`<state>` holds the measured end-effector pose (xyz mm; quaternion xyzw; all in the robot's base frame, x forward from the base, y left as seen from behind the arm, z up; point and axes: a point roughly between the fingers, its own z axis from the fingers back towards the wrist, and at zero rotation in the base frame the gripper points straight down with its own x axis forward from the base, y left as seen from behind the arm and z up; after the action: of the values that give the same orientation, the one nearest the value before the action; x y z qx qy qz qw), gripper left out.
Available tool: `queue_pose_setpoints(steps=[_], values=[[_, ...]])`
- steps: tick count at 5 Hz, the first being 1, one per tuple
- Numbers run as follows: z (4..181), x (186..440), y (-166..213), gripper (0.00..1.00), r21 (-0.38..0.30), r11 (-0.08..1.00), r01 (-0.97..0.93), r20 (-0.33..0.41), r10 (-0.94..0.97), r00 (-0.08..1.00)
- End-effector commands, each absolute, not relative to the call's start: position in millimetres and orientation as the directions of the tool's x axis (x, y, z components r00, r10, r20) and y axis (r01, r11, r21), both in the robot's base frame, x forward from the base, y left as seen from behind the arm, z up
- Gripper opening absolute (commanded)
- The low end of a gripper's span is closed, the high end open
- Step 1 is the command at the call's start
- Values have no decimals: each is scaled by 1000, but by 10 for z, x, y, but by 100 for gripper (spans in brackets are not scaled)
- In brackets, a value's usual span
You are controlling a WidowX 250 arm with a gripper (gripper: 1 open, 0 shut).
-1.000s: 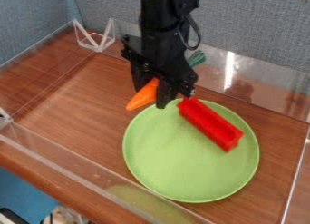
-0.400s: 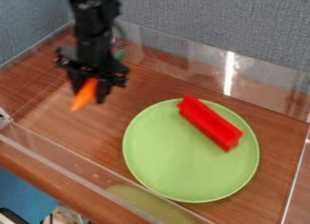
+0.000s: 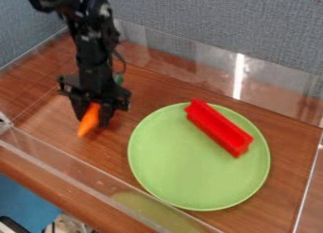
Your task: Move the carrot from the green plate to the table
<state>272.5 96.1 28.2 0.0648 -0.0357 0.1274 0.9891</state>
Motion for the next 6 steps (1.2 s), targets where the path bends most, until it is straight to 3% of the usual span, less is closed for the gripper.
queue_pose_setpoints(steps=[1, 2, 3, 6], values=[[303, 2876, 1062, 0, 97, 975, -202, 111, 191, 975], [295, 2961, 1199, 0, 87, 980, -177, 103, 167, 980], [294, 2905, 1267, 100, 60, 972, -225, 98, 219, 971], [344, 2804, 1364, 100, 26, 981, -192, 77, 190, 979]])
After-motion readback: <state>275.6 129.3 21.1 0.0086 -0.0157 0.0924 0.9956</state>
